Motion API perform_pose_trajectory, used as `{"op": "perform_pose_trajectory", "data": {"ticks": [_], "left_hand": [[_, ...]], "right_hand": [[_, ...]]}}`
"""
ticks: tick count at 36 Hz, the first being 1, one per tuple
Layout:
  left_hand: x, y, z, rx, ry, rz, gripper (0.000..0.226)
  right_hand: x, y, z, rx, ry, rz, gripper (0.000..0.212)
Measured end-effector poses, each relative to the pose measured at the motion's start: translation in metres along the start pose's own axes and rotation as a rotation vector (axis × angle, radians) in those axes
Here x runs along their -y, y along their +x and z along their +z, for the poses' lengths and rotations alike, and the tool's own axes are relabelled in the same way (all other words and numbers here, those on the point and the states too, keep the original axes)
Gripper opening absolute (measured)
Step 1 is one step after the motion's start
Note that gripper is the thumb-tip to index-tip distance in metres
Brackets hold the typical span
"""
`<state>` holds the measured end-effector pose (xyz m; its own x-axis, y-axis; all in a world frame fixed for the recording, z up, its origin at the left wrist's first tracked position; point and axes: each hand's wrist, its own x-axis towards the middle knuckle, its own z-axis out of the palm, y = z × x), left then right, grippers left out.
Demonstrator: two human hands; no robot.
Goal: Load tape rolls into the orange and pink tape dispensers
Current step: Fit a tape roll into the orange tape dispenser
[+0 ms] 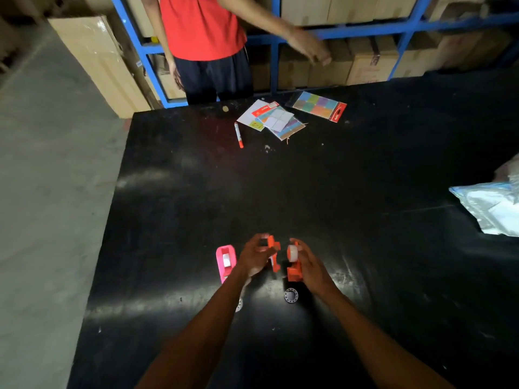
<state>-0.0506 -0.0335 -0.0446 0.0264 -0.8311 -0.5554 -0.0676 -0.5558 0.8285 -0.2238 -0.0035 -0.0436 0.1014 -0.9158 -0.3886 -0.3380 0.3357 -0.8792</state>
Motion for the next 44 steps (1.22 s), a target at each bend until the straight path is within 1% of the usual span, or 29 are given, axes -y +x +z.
{"op": "perform_pose_trajectory", "data": {"ticks": [2,3,6,10,15,19,23,25,29,33,36,39,44], "left_hand": [[-0.011,-0.011,-0.002,0.135,-0.083,-0.026,0.034],[-0.013,-0.019,-0.005,0.174,-0.106,-0.028,0.038],[-0.019,-0.033,-0.008,0.223,-0.154,-0.007,0.042],[-0.023,-0.05,-0.008,0.276,-0.175,0.016,0.044],[-0.024,-0.067,-0.007,0.245,-0.188,0.04,0.045],[-0.025,-0.079,-0.006,0.231,-0.223,0.045,0.044],[-0.027,-0.091,-0.007,0.223,-0.232,0.061,0.042],[-0.027,-0.096,-0.007,0.212,-0.235,0.068,0.042],[-0.028,-0.104,-0.008,0.195,-0.265,0.087,0.044],[-0.031,-0.113,-0.01,0.176,-0.307,0.108,0.041],[-0.031,-0.118,-0.013,0.202,-0.325,0.097,0.041],[-0.031,-0.121,-0.016,0.245,-0.343,0.084,0.046],[-0.031,-0.123,-0.015,0.238,-0.372,0.091,0.05]], "right_hand": [[0.002,0.003,0.0,-0.005,-0.009,-0.01,0.036],[0.002,0.003,0.001,-0.013,-0.019,-0.019,0.038],[-0.004,0.009,0.001,-0.015,-0.031,-0.027,0.043],[-0.005,0.009,0.0,-0.004,-0.022,-0.049,0.041],[0.004,0.0,-0.002,0.03,0.015,-0.067,0.039],[0.018,-0.013,-0.002,0.054,0.0,-0.088,0.032],[0.028,-0.023,-0.001,0.052,-0.008,-0.099,0.03],[0.031,-0.026,0.001,0.06,-0.038,-0.109,0.032],[0.037,-0.03,0.005,0.036,-0.07,-0.142,0.043],[0.05,-0.037,0.006,0.027,-0.065,-0.187,0.043],[0.052,-0.038,0.006,0.027,-0.083,-0.215,0.04],[0.053,-0.038,0.006,0.041,-0.104,-0.211,0.045],[0.057,-0.041,0.008,0.054,-0.087,-0.216,0.036]]}}
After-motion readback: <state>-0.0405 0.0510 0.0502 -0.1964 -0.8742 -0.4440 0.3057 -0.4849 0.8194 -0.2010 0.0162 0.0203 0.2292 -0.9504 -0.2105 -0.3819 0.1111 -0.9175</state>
